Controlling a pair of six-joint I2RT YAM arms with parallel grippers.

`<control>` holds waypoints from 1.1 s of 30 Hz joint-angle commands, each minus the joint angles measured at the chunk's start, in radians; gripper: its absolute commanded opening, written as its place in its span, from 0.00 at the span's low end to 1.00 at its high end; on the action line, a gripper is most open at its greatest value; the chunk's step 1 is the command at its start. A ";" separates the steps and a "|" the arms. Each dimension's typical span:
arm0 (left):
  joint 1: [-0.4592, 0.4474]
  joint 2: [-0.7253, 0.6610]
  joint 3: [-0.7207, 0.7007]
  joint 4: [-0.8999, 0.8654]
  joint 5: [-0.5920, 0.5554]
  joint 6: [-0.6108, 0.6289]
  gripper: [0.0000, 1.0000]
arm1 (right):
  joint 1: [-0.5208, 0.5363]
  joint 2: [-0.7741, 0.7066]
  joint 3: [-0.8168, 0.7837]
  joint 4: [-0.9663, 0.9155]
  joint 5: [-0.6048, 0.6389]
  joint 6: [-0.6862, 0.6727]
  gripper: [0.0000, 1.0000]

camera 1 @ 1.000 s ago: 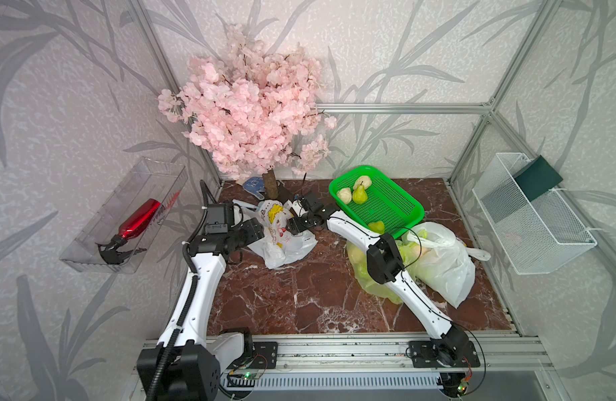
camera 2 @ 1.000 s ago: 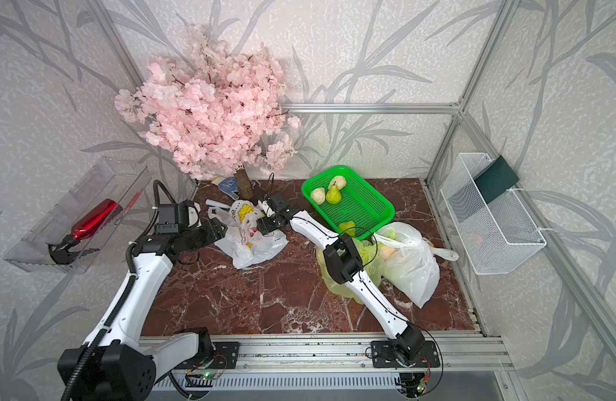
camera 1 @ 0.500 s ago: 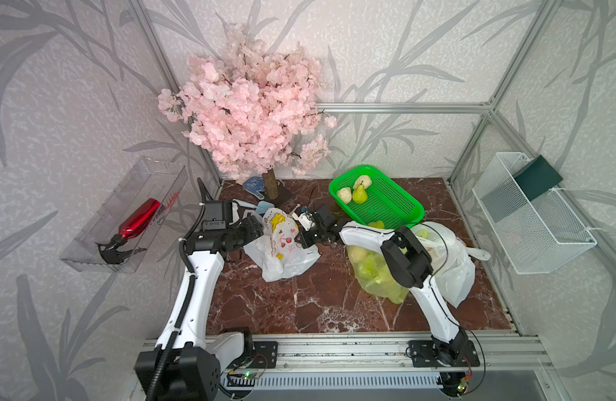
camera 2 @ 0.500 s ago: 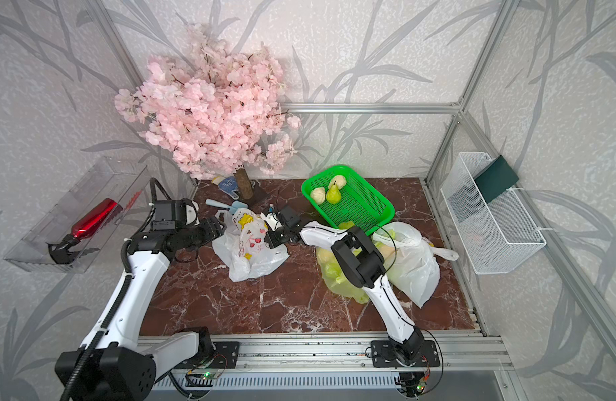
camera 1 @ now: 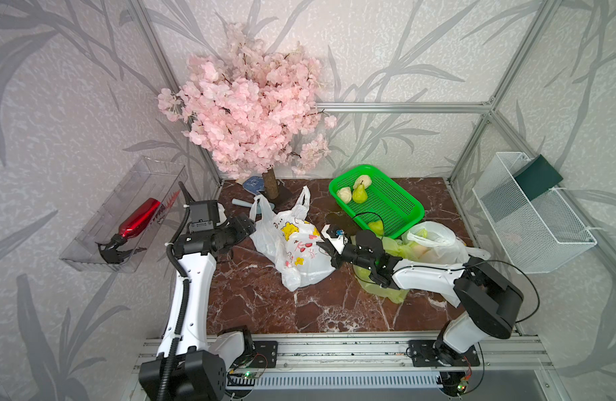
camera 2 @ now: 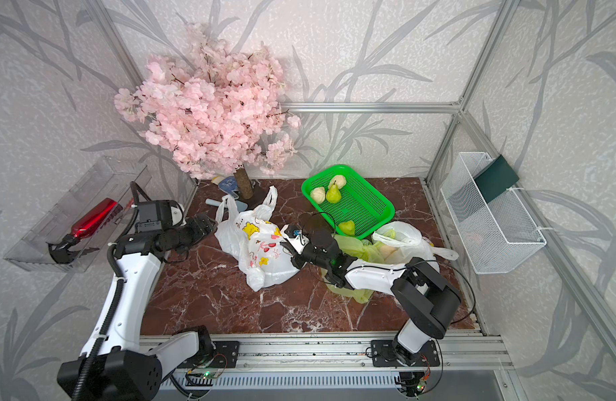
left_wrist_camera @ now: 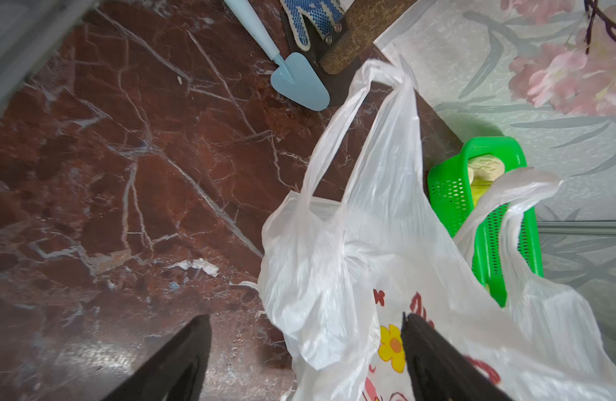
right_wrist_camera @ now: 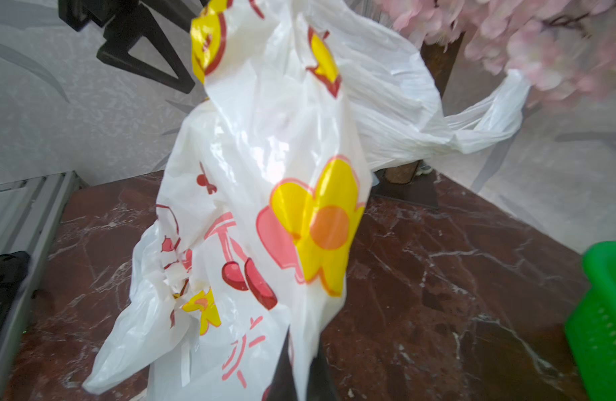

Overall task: Place the pears into plastic bags & tie knots
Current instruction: Pick up the plastic bag at the center of the board.

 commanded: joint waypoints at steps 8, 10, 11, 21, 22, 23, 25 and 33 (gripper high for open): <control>0.004 0.071 -0.077 0.485 0.352 -0.420 0.92 | 0.033 -0.044 -0.061 0.261 0.180 -0.257 0.00; 0.006 0.073 -0.079 0.526 0.365 -0.473 0.92 | 0.049 -0.027 -0.072 0.303 0.209 -0.299 0.00; 0.006 0.071 -0.078 0.547 0.367 -0.497 0.94 | 0.053 -0.018 -0.075 0.325 0.231 -0.317 0.00; -0.012 0.096 0.021 0.544 0.425 -0.520 0.99 | 0.104 0.068 -0.075 0.448 0.331 -0.457 0.00; -0.025 0.103 0.064 0.446 0.405 -0.447 0.99 | 0.111 0.079 -0.069 0.450 0.355 -0.476 0.00; -0.047 0.110 0.124 0.293 0.340 -0.331 0.99 | 0.115 0.091 -0.071 0.474 0.381 -0.487 0.00; -0.089 0.129 0.224 0.081 0.194 -0.151 0.99 | 0.118 0.108 -0.073 0.516 0.412 -0.512 0.00; -0.173 0.200 0.254 -0.017 0.130 -0.070 0.99 | 0.151 0.146 -0.037 0.521 0.419 -0.565 0.00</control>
